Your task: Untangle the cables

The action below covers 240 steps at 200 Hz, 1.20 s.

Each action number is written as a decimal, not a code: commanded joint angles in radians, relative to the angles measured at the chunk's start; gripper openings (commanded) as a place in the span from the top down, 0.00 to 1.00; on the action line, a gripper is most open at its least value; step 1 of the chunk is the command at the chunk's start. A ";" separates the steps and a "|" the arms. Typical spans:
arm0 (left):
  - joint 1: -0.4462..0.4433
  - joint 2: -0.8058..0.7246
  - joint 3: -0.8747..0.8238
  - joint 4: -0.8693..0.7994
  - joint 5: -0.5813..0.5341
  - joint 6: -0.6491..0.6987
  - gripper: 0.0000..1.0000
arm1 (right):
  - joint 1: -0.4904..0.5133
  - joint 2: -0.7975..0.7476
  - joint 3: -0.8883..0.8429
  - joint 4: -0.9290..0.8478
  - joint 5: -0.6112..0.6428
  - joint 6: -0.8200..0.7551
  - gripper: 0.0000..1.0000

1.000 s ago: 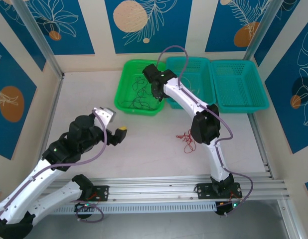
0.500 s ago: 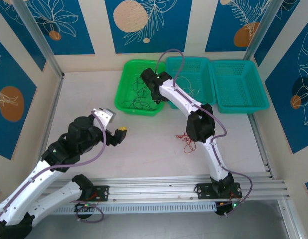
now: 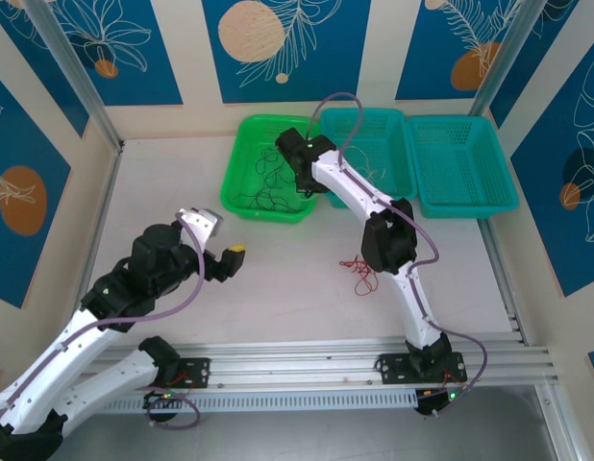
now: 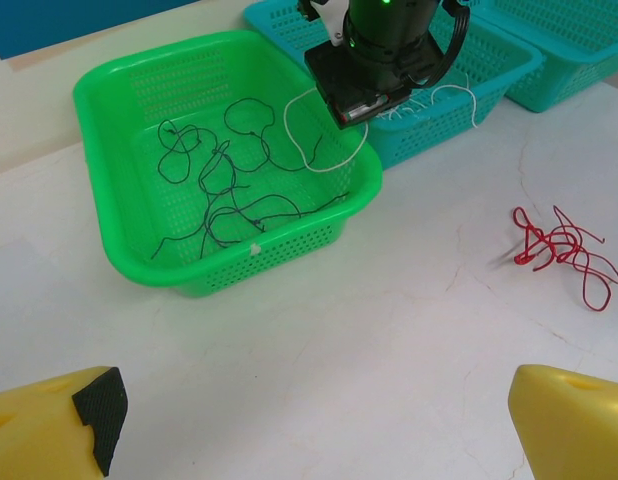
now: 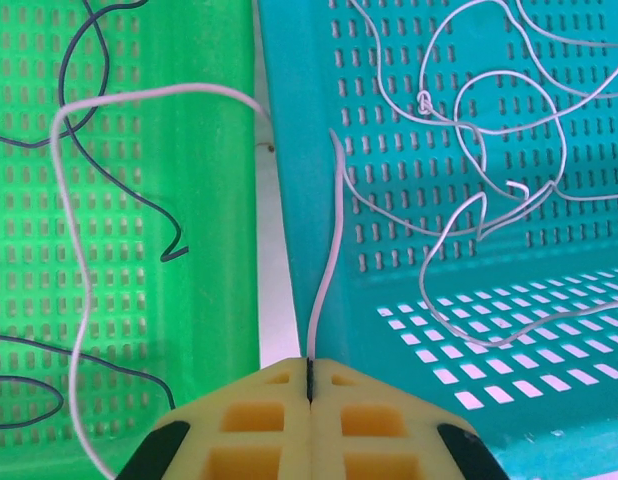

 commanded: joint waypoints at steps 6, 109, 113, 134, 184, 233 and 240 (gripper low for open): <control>0.015 -0.008 -0.009 0.025 0.019 -0.009 0.02 | -0.019 -0.013 -0.003 -0.012 0.000 0.035 0.99; 0.017 -0.007 -0.012 0.026 0.018 -0.009 0.02 | -0.087 -0.152 -0.039 0.103 0.050 -0.019 1.00; 0.018 -0.006 -0.012 0.028 0.018 -0.009 0.02 | -0.092 -0.154 -0.040 0.108 0.054 -0.023 1.00; 0.019 -0.002 -0.010 0.029 0.019 -0.008 0.02 | -0.122 -0.153 -0.049 0.153 0.122 -0.068 1.00; 0.020 -0.006 -0.009 0.014 0.012 -0.008 0.02 | -0.255 -0.165 -0.135 0.264 0.256 -0.112 1.00; 0.022 0.021 -0.004 0.033 0.027 -0.015 0.02 | -0.356 -0.071 -0.102 0.277 0.241 -0.169 1.00; 0.023 0.026 -0.004 0.036 0.029 -0.017 0.02 | -0.360 -0.056 -0.090 0.273 0.223 -0.176 1.00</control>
